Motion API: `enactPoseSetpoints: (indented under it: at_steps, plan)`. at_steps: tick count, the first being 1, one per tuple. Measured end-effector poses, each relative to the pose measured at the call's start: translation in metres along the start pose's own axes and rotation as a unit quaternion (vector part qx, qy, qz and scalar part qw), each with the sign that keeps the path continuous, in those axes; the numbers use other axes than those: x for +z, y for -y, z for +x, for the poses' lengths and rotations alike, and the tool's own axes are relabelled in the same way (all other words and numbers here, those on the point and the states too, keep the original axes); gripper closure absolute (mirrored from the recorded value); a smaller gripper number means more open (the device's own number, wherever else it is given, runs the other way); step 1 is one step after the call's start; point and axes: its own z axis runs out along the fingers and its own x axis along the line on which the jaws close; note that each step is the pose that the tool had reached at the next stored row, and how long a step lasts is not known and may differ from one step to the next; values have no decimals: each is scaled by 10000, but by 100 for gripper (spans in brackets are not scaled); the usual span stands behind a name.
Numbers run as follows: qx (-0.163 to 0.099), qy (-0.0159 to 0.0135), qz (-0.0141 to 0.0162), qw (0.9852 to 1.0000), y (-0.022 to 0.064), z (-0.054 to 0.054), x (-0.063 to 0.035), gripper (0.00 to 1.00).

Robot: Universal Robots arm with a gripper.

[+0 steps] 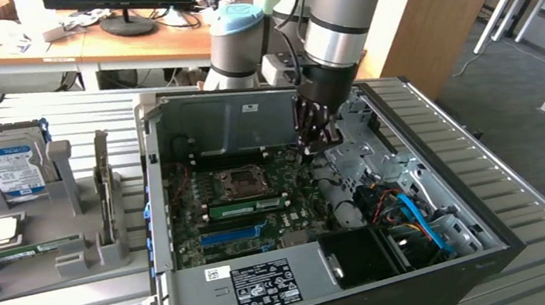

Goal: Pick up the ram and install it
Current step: 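Press down the ram until it locks into place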

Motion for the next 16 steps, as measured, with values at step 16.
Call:
enactPoseSetpoints:
  at_steps: [16]
  plan:
    - [0,-9,0,10000,-113,39,209,90]
